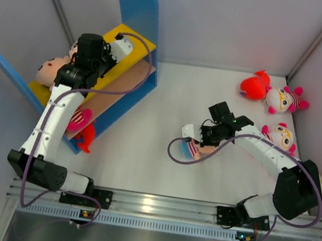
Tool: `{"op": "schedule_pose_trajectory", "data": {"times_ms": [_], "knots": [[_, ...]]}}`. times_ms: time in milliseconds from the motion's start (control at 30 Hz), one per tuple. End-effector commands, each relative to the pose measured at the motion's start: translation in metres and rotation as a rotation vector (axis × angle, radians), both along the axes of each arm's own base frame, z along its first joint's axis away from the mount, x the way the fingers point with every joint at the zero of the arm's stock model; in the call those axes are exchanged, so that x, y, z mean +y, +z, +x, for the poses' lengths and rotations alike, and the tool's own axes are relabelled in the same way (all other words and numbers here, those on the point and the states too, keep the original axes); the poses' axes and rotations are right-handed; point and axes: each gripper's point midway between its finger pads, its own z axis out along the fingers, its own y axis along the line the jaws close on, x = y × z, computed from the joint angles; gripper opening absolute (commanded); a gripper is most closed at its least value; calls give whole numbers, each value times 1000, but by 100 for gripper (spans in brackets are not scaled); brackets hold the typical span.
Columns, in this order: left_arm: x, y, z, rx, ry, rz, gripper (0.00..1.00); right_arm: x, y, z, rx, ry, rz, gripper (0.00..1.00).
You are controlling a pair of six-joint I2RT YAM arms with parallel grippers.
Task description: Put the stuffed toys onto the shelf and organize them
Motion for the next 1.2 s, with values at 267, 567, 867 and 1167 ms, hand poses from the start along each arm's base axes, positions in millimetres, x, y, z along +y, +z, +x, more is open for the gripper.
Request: {"op": "schedule_pose_trajectory", "data": {"times_ms": [267,567,867,1167], "knots": [[5,26,-45,-92,-98,71,3,23,72,11,-225,149,89,1],[-3,41,-54,-122,-144,45,89,34,107,14,-307,203,151,1],[-123,42,-151,135,-824,-348,86,87,196,1,-342,432,464,0],[-141,-37,-197,343,-1018,-343,98,123,215,-23,-309,581,598,0]]}}
